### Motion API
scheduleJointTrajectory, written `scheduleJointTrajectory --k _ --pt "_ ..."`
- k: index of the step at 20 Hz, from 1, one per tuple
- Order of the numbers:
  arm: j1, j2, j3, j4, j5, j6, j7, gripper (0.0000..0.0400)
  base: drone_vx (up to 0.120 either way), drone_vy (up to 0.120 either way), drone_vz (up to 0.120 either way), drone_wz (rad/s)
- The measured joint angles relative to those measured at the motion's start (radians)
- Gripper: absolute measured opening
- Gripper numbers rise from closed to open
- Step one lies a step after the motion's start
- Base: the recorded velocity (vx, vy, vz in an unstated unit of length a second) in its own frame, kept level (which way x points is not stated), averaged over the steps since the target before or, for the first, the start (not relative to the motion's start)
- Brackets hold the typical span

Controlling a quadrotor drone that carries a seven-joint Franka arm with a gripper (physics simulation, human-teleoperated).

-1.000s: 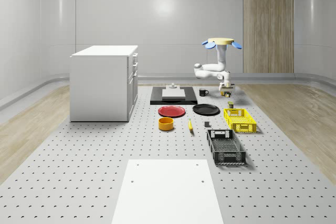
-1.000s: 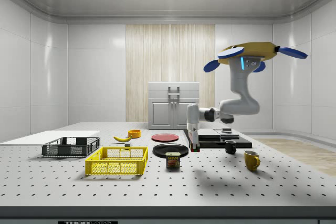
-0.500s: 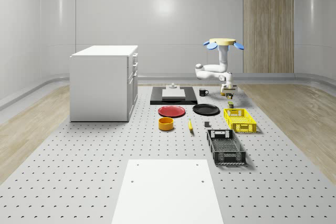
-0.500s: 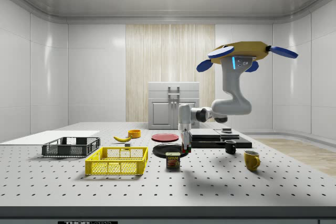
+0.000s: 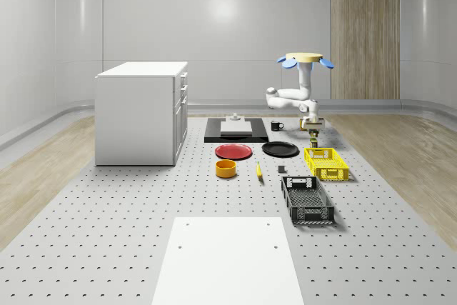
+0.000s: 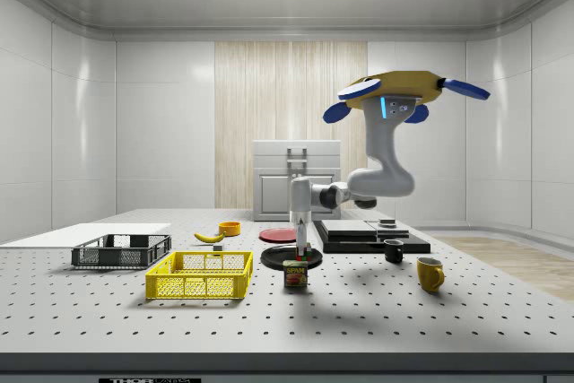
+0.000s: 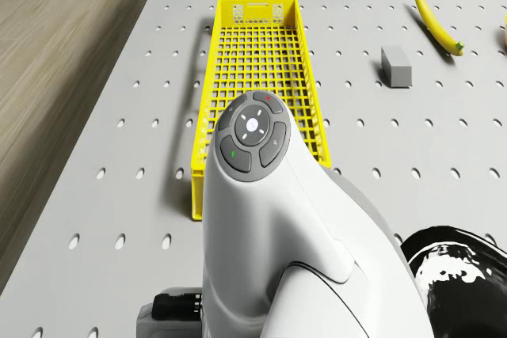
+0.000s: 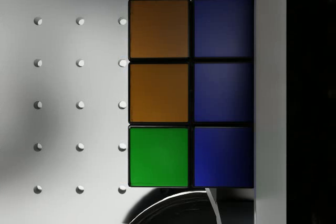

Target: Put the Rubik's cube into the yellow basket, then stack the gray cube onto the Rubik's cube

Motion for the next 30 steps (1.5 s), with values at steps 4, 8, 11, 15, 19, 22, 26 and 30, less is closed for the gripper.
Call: scheduleJointTrajectory --k 4,8,11,15,19,22,26,30 --pt "-0.002 -0.007 0.001 0.0 0.003 0.007 0.001 0.0325 0.12 0.0 0.0 0.0" --pt "-0.003 -0.014 0.002 0.001 0.006 0.013 0.003 0.0325 0.12 0.0 0.0 0.0" --pt "-0.004 -0.019 0.002 0.001 0.008 0.018 0.004 0.0325 0.12 0.0 0.0 0.0" --pt "-0.006 -0.026 0.003 0.001 0.011 0.024 0.005 0.0325 0.12 0.0 0.0 0.0" --pt "-0.007 -0.032 0.004 0.001 0.013 0.029 0.006 0.0325 0.12 0.0 0.0 0.0" --pt "-0.008 -0.036 0.004 0.002 0.015 0.033 0.007 0.0325 0.12 0.0 0.0 0.0" --pt "-0.009 -0.041 0.005 0.002 0.017 0.038 0.008 0.0325 0.12 0.0 0.0 0.0" --pt "-0.011 -0.046 0.006 0.002 0.019 0.043 0.008 0.0325 0.12 0.0 0.0 0.0"
